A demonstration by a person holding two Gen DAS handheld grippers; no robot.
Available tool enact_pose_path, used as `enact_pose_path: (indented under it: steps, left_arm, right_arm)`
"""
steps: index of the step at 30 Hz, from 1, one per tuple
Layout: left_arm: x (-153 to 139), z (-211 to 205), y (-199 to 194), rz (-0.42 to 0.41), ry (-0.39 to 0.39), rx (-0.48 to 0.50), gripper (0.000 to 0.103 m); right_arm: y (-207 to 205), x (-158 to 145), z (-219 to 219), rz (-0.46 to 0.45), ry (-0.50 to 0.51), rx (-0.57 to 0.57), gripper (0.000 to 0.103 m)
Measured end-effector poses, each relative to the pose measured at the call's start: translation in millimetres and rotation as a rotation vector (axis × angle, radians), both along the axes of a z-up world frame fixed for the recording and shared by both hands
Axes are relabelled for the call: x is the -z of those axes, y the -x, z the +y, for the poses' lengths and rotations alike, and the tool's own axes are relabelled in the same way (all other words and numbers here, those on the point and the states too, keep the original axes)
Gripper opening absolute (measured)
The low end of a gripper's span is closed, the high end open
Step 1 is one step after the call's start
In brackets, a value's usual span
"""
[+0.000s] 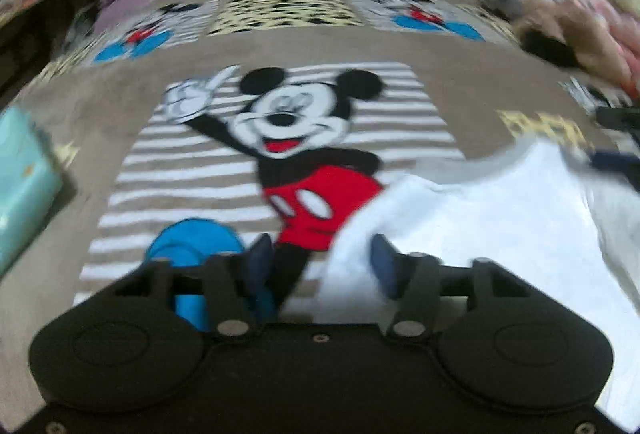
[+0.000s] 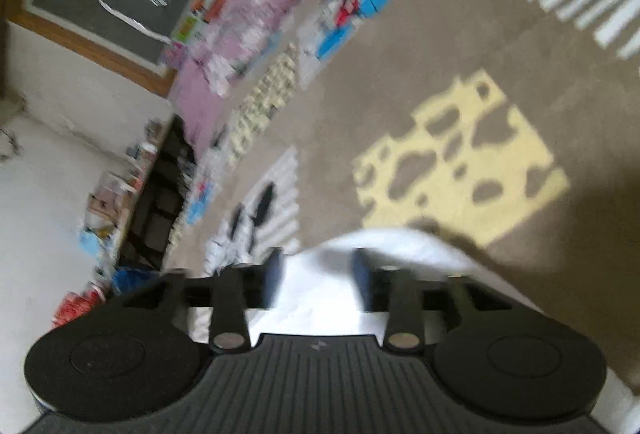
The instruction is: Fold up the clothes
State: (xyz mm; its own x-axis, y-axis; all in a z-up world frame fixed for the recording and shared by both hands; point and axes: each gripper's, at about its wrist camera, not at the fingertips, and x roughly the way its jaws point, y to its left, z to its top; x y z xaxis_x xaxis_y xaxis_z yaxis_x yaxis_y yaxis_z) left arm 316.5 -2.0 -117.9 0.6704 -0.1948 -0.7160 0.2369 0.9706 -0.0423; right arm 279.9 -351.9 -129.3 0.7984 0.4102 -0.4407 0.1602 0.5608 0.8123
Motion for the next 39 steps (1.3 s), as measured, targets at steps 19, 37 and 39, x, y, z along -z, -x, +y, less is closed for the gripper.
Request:
enact_pose_path:
  steps: [19,37,39]
  left_arm:
    - [-37.5,65.8,178.2,0.017,0.422,-0.22,0.062]
    - [0.5,62.1,240.2,0.133,0.666,-0.267,0.022]
    - [3.0,64.2,239.0,0.125,0.677,-0.268,0.006]
  right_arm:
    - [191.3,17.8,-58.1,0.03,-0.15,0.276,0.07]
    - [227.7,65.6,-47.6,0.075,-0.181,0.387,0.049]
    - [221.2,66.2,-46.9,0.065,-0.175,0.373,0.029]
